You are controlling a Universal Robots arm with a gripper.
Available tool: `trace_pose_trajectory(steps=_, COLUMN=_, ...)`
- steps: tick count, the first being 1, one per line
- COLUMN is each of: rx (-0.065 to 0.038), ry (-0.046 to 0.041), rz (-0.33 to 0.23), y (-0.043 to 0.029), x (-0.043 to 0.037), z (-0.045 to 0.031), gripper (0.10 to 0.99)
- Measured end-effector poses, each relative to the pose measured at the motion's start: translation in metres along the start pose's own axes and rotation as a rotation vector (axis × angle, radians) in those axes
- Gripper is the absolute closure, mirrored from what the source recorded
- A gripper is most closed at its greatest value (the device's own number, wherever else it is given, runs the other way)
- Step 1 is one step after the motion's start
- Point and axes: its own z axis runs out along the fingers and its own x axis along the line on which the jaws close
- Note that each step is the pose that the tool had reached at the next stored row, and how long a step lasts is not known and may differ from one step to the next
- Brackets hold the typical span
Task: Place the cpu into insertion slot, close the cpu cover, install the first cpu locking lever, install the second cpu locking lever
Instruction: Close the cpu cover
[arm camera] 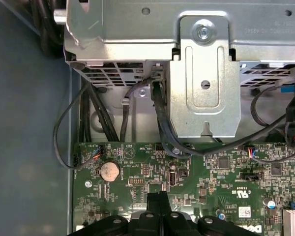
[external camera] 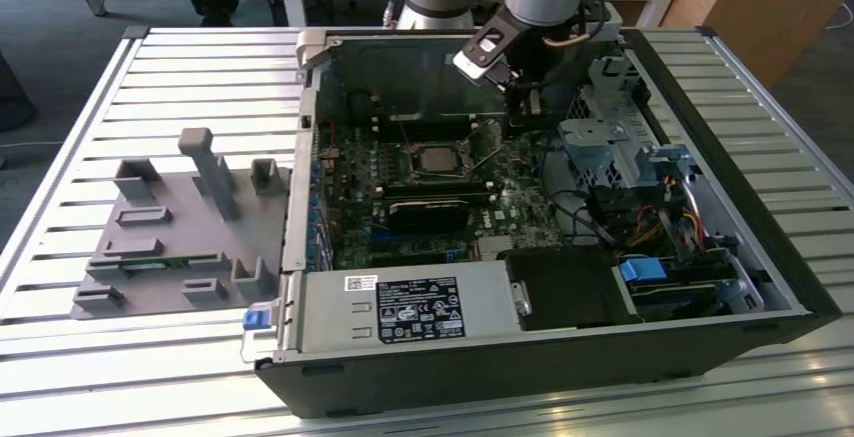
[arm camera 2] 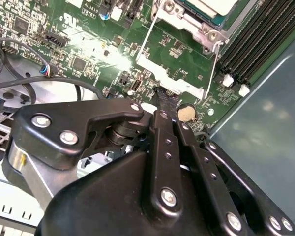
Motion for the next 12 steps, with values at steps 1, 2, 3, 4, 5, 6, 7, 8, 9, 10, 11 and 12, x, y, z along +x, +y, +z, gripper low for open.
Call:
trace_pose_trajectory(steps=1, rx=0.0, ry=0.0, rz=0.0, y=-0.0008, x=0.0, z=0.0, gripper=0.98)
trace_pose_trajectory(steps=2, rx=0.0, ry=0.0, rz=0.0, y=-0.002, x=0.0, z=0.0001, gripper=0.98)
trace_pose_trajectory(steps=3, rx=0.0, ry=0.0, rz=0.0, y=-0.0034, x=-0.0001, z=0.0001, gripper=0.98)
trace_pose_trajectory(steps=4, rx=0.0, ry=-0.0001, rz=0.0, y=-0.0047, x=-0.0001, z=0.0001, gripper=0.98)
trace_pose_trajectory(steps=5, rx=0.0, ry=0.0, rz=0.0, y=-0.0059, x=-0.0001, z=0.0001, gripper=0.98)
trace_pose_trajectory(steps=6, rx=0.0, ry=0.0, rz=0.0, y=-0.0072, x=-0.0001, z=0.0001, gripper=0.98)
trace_pose_trajectory(steps=7, rx=0.0, ry=0.0, rz=0.0, y=-0.0086, x=-0.0002, z=0.0001, gripper=0.98)
trace_pose_trajectory(steps=8, rx=0.0, ry=-0.0001, rz=0.0, y=-0.01, x=-0.0002, z=0.0001, gripper=0.98)
trace_pose_trajectory(steps=9, rx=0.0, ry=0.0, rz=0.0, y=-0.0117, x=-0.0003, z=0.0, gripper=0.98)
trace_pose_trajectory(steps=10, rx=0.0, ry=-0.0001, rz=0.0, y=-0.0132, x=-0.0003, z=-0.0001, gripper=0.98)
trace_pose_trajectory(steps=11, rx=0.0, ry=0.0, rz=0.0, y=-0.0142, x=-0.0003, z=-0.0001, gripper=0.98)
trace_pose_trajectory(steps=12, rx=0.0, ry=0.0001, rz=0.0, y=-0.0151, x=-0.0003, z=-0.0001, gripper=0.98)
